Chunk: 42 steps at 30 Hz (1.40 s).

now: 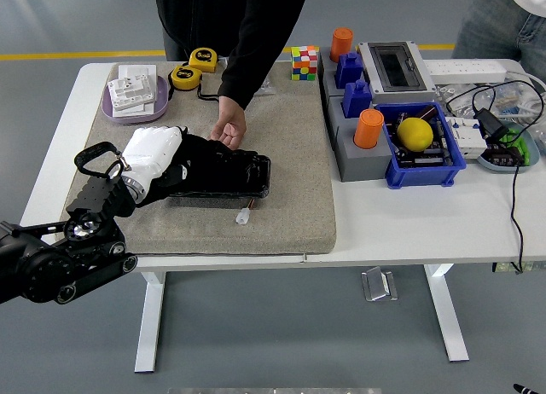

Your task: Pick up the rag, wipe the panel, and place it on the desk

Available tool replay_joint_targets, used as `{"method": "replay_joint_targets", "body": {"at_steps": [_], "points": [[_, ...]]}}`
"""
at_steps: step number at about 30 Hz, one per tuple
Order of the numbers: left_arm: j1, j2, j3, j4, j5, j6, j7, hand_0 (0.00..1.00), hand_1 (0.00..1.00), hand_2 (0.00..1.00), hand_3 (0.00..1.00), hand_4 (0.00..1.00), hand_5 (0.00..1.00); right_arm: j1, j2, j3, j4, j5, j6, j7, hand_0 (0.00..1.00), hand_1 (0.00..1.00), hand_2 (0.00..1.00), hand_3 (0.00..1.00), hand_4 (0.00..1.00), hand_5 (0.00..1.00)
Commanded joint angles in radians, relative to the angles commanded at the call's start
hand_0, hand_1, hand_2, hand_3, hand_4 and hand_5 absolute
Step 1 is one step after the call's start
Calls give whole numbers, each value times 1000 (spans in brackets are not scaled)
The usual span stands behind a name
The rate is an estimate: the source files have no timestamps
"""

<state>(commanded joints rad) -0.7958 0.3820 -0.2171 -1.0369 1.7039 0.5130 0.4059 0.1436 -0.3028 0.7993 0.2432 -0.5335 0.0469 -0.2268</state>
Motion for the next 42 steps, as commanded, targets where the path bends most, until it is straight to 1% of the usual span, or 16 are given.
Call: {"method": "replay_joint_targets", "body": {"at_steps": [4,8,13,18,30,37,42], "points": [[2,10,9,1,4,-1,-1,191,119,503,498,270,2,-2,1,3,2,-4,-1,0,760,577,706,604,998,552],[11,24,-1,1,8,-3,0,191,119,503,498,270,2,-3,3,5,2,-4,-2,1,759,578,706,604,998,552],[27,53,-29,7,17,-4,-1,191,119,503,499,269,2,-7,5,7,-1,-5,-1,0,761,578,706,604,998,551],[34,74,-53,15,24,-5,0,191,119,503,499,269,2,-7,5,9,-2,-5,-1,0,761,578,706,604,998,551],[44,102,-87,22,34,-6,1,191,119,502,495,270,2,-8,8,17,-4,-8,-1,-2,758,577,706,603,998,551],[69,124,-122,30,35,-3,-4,191,120,503,497,268,2,-8,9,22,-3,-10,-2,-2,759,577,707,603,998,551],[93,134,-150,42,29,6,-14,191,120,503,497,268,2,-4,10,25,-1,-11,-4,-1,759,577,707,603,998,551]]}}
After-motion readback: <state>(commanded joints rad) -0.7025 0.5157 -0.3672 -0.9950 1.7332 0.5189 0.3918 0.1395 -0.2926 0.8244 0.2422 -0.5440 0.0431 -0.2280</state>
